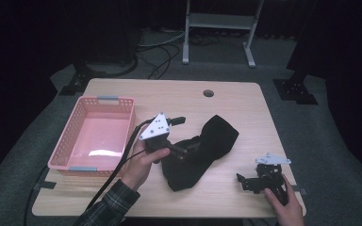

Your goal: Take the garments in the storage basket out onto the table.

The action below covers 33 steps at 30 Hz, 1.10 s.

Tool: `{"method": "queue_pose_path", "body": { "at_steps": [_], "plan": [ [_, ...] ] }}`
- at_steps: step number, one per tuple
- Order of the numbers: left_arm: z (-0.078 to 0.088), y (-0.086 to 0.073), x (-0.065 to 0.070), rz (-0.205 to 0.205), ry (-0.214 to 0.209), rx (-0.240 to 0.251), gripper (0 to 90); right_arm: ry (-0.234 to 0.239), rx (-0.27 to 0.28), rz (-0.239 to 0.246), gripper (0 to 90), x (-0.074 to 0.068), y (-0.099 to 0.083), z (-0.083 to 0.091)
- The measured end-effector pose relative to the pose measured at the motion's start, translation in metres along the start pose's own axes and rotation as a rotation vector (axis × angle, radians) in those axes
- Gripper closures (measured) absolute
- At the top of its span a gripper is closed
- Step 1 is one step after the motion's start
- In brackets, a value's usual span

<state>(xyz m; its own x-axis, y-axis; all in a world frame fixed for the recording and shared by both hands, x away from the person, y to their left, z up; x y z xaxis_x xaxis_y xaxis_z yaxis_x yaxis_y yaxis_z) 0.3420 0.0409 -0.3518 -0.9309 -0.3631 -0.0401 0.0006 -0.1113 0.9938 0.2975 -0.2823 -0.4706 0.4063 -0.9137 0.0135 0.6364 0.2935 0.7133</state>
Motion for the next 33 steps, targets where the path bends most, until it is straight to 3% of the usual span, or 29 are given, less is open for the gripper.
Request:
{"method": "queue_pose_path", "body": {
  "at_steps": [3,14,33],
  "plan": [
    [0.010,0.001,0.003,-0.014,0.001,0.023,2.5,-0.002,0.000,-0.002,0.0,0.000,0.000,0.000],
    [0.032,-0.012,0.013,0.005,0.000,0.053,2.4,-0.002,0.000,-0.002,0.0,0.000,0.000,0.000],
    [0.050,-0.057,0.025,0.055,0.007,-0.009,2.4,-0.002,0.001,-0.002,0.0,0.000,0.000,0.000]
  ]
}}
Point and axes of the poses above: each handheld gripper's, and its own axes: z roughly backward along the jaws, y roughly out of its top, x roughly to its right, the point moved 3 cm from there along -z, roughly forward along the jaws, and after that the axes turned 2 degrees about -y, right-handed, at the moved point
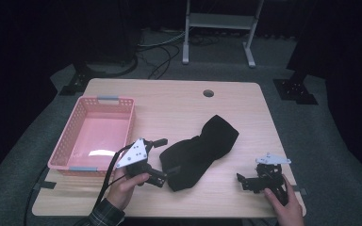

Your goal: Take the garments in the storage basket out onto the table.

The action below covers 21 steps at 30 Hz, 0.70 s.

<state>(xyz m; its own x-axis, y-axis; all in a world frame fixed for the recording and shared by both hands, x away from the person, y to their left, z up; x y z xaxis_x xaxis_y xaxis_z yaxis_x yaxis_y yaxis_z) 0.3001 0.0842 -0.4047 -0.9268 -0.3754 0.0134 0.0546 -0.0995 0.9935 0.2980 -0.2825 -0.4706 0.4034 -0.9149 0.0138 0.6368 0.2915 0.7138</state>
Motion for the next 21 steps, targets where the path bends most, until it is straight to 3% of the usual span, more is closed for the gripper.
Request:
{"method": "queue_pose_path", "body": {
  "at_steps": [8,21],
  "plan": [
    [0.003,-0.018,0.008,0.039,-0.021,-0.030,2.4,0.000,-0.001,0.001,0.0,0.000,0.000,0.000],
    [0.005,-0.030,0.007,0.027,0.011,-0.066,2.4,0.000,0.000,-0.001,0.0,0.000,0.000,0.000]
  ]
}}
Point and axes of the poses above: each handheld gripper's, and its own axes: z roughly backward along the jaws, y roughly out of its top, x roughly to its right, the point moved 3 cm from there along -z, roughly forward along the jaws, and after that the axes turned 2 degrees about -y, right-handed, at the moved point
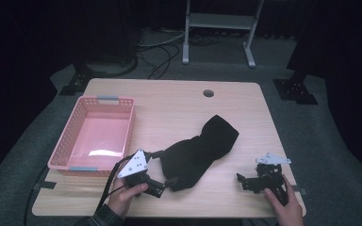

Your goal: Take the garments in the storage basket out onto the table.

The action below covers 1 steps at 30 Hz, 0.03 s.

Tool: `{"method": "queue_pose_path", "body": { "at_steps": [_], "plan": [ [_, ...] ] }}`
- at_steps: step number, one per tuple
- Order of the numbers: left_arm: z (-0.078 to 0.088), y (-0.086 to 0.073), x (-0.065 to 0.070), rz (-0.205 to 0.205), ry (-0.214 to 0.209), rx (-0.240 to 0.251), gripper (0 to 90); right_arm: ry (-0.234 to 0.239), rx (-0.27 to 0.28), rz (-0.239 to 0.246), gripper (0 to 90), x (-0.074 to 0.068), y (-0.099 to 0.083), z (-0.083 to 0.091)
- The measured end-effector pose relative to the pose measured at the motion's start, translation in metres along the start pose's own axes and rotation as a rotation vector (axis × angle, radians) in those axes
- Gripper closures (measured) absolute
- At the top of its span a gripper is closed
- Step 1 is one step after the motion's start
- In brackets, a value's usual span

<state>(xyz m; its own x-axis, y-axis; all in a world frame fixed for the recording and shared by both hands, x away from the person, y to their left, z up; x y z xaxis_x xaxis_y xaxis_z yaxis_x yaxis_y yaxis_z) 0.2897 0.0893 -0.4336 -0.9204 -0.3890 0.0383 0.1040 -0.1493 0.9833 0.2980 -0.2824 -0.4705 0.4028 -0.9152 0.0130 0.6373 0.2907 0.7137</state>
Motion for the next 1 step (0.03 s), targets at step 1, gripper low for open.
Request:
{"method": "queue_pose_path", "body": {
  "at_steps": [1],
  "plan": [
    [0.0000,-0.0001,-0.0001,-0.002,0.000,-0.001,2.4,0.000,0.000,0.000,0.0,0.0000,0.0000,0.0000]
  ]
}}
Point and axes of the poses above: each handheld gripper's, and its own axes: z roughly backward along the jaws, y roughly out of its top, x roughly to its right, the point moved 3 cm from there along -z, roughly forward along the jaws, and after that the axes turned 2 degrees about -y, right-handed, at the moved point
